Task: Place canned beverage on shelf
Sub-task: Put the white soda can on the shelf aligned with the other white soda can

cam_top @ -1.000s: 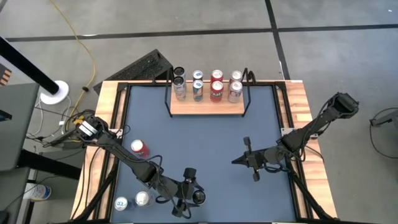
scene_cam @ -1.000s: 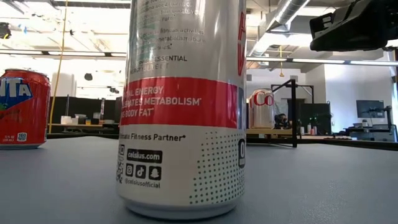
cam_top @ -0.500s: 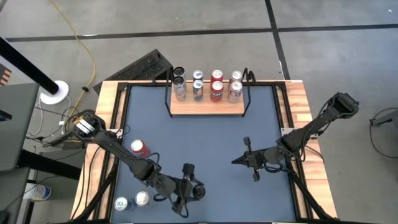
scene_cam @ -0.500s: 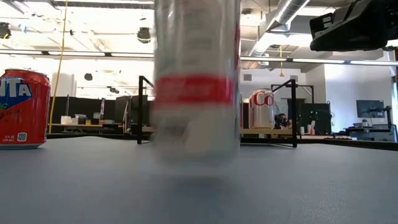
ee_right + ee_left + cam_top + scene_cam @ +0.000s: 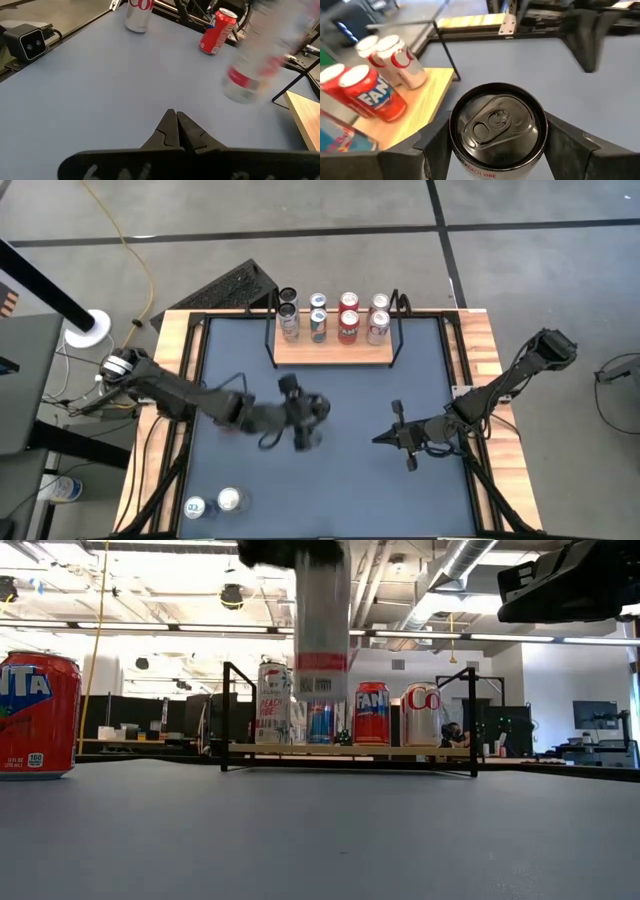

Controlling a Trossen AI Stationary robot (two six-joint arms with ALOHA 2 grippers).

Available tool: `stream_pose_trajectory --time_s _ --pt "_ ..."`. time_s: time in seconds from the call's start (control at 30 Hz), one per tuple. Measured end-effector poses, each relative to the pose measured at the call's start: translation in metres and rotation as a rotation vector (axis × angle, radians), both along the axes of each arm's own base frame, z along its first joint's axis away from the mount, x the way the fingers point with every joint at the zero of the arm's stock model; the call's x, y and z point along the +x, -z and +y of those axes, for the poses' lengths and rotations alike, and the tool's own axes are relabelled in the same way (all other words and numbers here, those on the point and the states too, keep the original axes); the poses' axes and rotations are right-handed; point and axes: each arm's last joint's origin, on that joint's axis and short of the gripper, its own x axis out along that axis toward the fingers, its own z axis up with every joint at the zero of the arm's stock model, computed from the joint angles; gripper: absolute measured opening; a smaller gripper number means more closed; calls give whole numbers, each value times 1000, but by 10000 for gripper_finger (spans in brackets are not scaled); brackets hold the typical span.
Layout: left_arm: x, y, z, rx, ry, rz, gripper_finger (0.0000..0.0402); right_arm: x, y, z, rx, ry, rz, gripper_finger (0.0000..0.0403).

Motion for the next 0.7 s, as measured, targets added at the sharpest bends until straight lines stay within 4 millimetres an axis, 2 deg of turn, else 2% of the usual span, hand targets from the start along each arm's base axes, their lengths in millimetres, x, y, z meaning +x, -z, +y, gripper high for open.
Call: stream_pose_trajectory --time_s 0.17,0.33,0.5,0.7 --pt "9 2 44 -67 38 37 239 1 0 -1 0 7 0 0" --pt "13 23 73 -163 74 70 239 4 0 -8 5 43 3 0" --pt "6 52 69 -199 169 14 240 16 8 -25 32 129 0 0" --pt "-4 74 68 -217 195 -12 241 36 20 -47 93 112 25 0"
